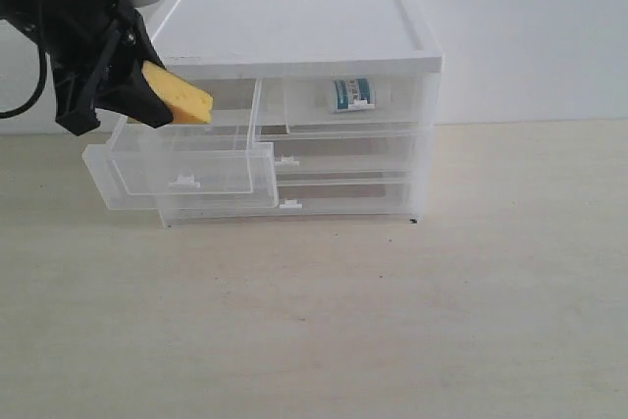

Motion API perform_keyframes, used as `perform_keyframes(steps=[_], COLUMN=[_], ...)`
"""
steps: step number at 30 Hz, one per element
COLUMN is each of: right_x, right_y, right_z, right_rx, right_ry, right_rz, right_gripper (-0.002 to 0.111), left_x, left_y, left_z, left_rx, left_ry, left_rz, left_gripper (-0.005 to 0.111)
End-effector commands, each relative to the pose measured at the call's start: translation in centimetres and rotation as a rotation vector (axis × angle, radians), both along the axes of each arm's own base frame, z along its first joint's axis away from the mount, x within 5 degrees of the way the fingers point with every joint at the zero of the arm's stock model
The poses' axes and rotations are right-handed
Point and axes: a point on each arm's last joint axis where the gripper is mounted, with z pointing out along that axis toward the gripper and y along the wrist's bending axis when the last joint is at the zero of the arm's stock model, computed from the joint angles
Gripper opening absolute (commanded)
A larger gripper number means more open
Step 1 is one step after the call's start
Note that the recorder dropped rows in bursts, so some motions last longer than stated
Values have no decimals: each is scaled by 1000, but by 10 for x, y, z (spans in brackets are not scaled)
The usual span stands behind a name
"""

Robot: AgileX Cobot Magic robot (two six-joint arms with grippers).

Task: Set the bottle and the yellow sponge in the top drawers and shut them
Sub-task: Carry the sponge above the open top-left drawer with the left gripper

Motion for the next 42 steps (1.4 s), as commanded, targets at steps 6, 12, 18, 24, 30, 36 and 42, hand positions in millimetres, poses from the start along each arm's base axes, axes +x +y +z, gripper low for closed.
perform_keyframes(steps=[6,12,18,24,30,36,42], right_x=[0,0,0,0,0,0,0], right_y=[0,0,0,0,0,0,0], right_z=[-1,-1,-1,-1,-1,-1,-1], right_rx=[-1,-1,-1,-1,-1,-1,-1], right_ry=[-7,-7,-7,-8,-8,-8,-8], right_rz=[-3,-3,-3,-3,-3,-3,-3], right_gripper=[1,1,1,1,1,1,1], left_x=[25,37,41,47,54,56,56], left_y=[-5,-4,-5,-6,-7,-8,-8], left_z=[-21,-24,-28,-38,-40,-45,-44], left_rx=[-7,-24,-33,-35,-63,-60,-60], left_ry=[-48,-126,-120,-104,-142,-132,-134], left_rz=[-6,37,59,77,125,126,126], left_gripper=[4,4,4,4,20,51,60])
